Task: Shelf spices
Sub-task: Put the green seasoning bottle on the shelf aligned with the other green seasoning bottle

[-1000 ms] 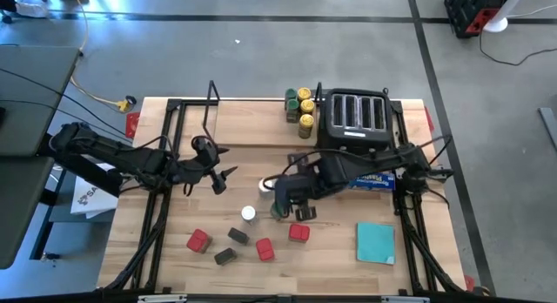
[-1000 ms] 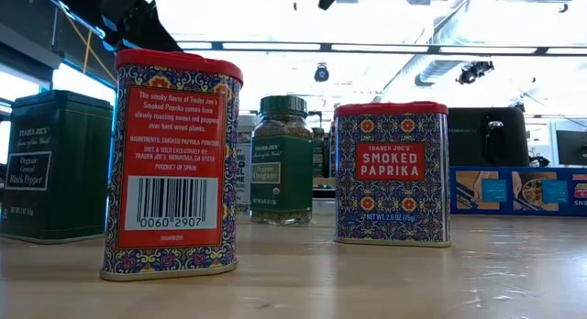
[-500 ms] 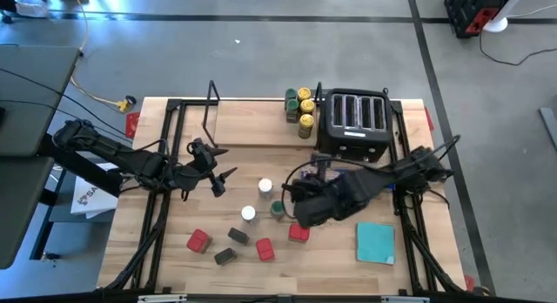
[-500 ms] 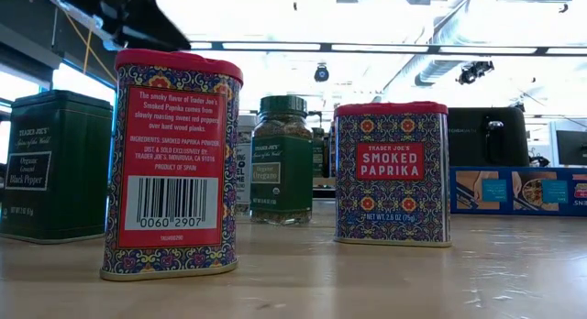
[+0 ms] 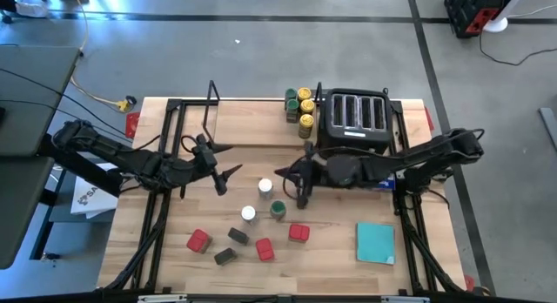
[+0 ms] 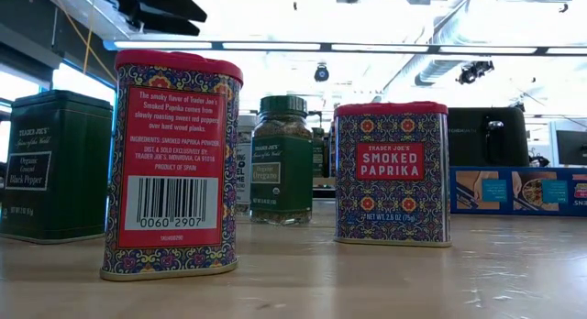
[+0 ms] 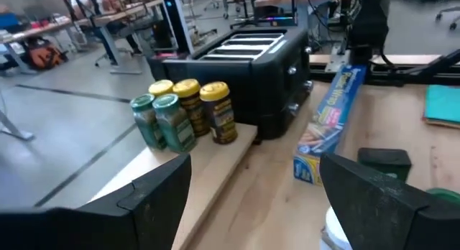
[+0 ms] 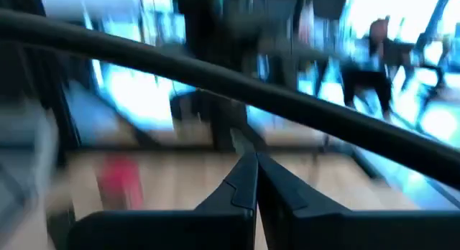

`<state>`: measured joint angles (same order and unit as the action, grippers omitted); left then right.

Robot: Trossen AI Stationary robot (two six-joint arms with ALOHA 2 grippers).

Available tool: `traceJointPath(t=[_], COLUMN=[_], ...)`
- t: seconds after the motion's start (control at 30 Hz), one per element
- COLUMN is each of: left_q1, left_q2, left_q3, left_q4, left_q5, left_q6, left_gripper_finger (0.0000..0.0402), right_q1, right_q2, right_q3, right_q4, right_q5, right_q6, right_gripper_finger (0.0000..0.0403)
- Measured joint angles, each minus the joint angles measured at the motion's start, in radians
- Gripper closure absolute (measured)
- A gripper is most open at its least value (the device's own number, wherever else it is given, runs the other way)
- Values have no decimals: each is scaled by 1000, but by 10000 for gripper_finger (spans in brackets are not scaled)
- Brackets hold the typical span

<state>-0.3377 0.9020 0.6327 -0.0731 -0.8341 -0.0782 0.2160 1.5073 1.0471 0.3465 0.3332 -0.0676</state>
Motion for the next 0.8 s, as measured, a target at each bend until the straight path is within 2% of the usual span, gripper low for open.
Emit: traceJointPath(t=[0.07,0.2,0.33,0.43,0.63,0.8], left_q1=[7,27,38,38,44,44], left_q2=[0,0,0,0,2,2], left_q3=[0,0,0,0,0,0], left_q4=[-3,-5,-17,-9,1,-3], left_q5=[-16,-64,-66,-66,-68,-67], left_q6=[3,5,4,4,-55,-75], left_gripper_finger=[98,98,98,98,98,98], right_q1=[-15,-11,32,76,149,185], right_q2=[33,104,164,219,269,277], right_q3=[-12,52,159,233,349,344], right_q4=[136,3,-209,-397,-694,-724], right_q5=[-52,-112,-11,51,99,196], right_q6=[6,-16,18,105,359,472], right_gripper_finger=[400,372,319,271,167,104])
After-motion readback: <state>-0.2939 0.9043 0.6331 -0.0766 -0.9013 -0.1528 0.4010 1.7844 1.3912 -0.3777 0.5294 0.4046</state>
